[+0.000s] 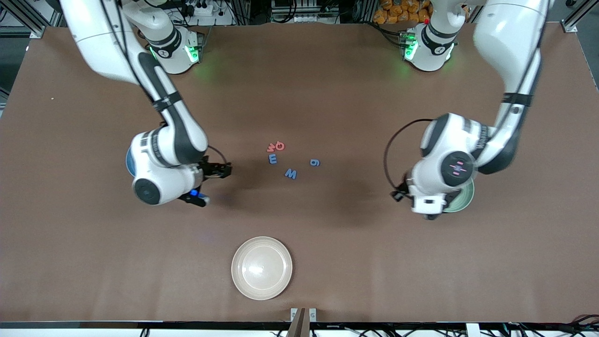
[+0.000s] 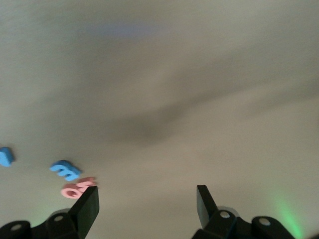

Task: Sort upper and lower case letters into plates
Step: 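Carry the yellow H to the green plate while the right gripper reaches letters, then release the yellow H into the green plate while the right gripper grasps blue m, then carry the blue m to the blue plate while the left gripper withdraws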

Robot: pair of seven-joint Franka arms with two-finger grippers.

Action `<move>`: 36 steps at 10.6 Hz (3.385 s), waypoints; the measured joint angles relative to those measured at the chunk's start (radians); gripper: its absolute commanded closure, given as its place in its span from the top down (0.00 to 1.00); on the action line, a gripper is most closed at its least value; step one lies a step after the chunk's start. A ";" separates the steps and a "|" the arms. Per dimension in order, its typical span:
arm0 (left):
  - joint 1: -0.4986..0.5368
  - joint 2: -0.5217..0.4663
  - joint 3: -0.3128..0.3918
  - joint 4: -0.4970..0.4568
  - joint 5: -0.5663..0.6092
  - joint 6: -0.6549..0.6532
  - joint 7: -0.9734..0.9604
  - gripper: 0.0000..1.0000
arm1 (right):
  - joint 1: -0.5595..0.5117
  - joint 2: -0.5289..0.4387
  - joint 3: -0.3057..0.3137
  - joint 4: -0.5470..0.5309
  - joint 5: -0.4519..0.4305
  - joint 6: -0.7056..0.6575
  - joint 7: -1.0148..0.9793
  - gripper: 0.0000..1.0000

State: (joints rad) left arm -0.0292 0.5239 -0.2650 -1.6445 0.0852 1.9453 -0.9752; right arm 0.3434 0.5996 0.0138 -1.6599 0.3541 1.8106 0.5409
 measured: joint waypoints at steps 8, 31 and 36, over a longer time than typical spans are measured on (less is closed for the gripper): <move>0.227 0.009 -0.006 -0.120 0.000 0.043 0.396 0.06 | 0.206 0.004 -0.004 -0.049 -0.001 0.214 0.125 0.89; 0.188 -0.026 -0.123 -0.091 0.001 0.039 0.319 1.00 | 0.332 0.061 -0.007 -0.102 -0.223 0.454 0.133 0.19; 0.065 -0.027 -0.129 -0.023 0.001 -0.012 0.146 1.00 | 0.326 0.061 -0.012 -0.101 -0.217 0.450 0.136 0.14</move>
State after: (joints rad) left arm 0.0359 0.4969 -0.3944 -1.6679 0.0859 1.9334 -0.8293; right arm 0.6690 0.6601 0.0022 -1.7608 0.1369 2.2602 0.6764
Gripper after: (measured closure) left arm 0.000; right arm 0.727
